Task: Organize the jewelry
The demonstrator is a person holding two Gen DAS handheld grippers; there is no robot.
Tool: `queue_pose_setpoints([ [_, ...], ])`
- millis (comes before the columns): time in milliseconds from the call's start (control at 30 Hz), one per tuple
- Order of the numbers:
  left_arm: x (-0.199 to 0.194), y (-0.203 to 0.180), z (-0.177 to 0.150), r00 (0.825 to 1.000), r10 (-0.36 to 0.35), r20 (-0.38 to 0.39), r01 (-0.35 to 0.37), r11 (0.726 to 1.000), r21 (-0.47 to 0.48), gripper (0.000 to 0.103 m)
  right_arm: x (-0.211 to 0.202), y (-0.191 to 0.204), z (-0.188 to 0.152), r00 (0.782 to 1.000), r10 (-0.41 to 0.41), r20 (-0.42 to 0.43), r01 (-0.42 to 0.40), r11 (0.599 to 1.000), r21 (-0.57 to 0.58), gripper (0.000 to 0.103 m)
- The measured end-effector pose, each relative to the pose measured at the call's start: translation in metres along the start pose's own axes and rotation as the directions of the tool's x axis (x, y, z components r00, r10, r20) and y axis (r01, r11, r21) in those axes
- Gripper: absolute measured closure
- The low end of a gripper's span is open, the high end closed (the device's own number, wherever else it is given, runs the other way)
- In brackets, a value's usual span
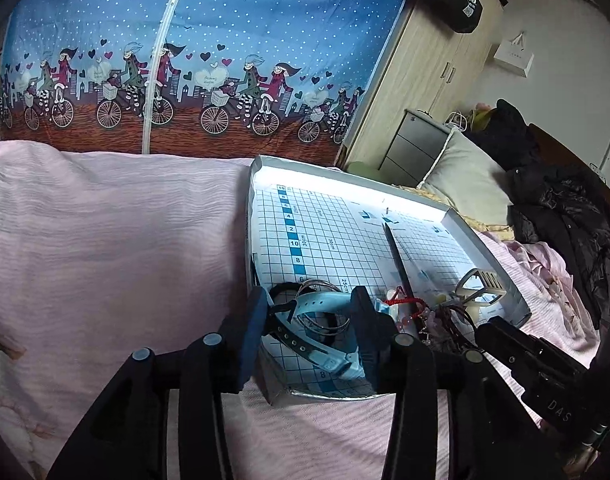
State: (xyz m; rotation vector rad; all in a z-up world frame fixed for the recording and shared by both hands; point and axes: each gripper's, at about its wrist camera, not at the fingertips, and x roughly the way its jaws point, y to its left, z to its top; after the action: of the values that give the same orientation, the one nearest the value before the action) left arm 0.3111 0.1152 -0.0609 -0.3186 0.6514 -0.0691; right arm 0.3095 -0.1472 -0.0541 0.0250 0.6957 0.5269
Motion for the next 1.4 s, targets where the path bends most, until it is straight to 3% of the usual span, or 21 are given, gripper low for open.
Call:
queue_pose_setpoints([
  [100,-0.005,-0.008,0.0,1.0,0.017,0.022,-0.018,0.999,0.034,0.046,-0.009,-0.004,0.002,1.0,-0.01,0.02,0.01,1.0,0.005,0.056],
  [167,-0.01,-0.015,0.001,0.999,0.024,0.039,-0.026,0.998,0.063,0.043,-0.015,-0.007,0.004,0.999,-0.022,0.024,0.021,1.0,0.016,0.051],
  [267,-0.016,-0.029,0.002,0.997,0.056,0.053,-0.063,0.99,0.129,0.042,-0.027,-0.011,0.008,0.999,-0.028,0.034,0.027,0.999,0.033,0.042],
  [367,-0.024,-0.047,-0.001,0.994,0.077,0.079,-0.092,0.977,0.194,0.041,-0.042,-0.013,0.011,0.998,-0.032,0.052,0.031,0.999,0.024,0.024],
  [467,-0.038,-0.059,-0.002,0.991,0.066,0.115,-0.089,0.975,0.206,0.011,-0.061,-0.017,0.015,0.996,-0.032,0.08,0.029,0.999,0.028,0.01],
  [600,-0.062,-0.068,0.001,0.985,0.025,0.17,-0.058,0.98,0.188,0.009,-0.087,-0.025,0.02,0.993,-0.046,0.11,0.042,0.998,0.039,0.001],
  [933,-0.12,-0.092,0.004,0.969,-0.013,0.247,-0.035,0.981,0.191,0.004,-0.144,-0.03,0.022,0.985,-0.047,0.163,0.044,0.999,0.022,0.0],
  [1400,-0.178,-0.118,-0.024,0.967,-0.051,0.249,0.004,0.983,0.185,0.003,-0.201,-0.022,0.003,0.973,-0.049,0.227,0.044,0.999,0.027,0.0],
])
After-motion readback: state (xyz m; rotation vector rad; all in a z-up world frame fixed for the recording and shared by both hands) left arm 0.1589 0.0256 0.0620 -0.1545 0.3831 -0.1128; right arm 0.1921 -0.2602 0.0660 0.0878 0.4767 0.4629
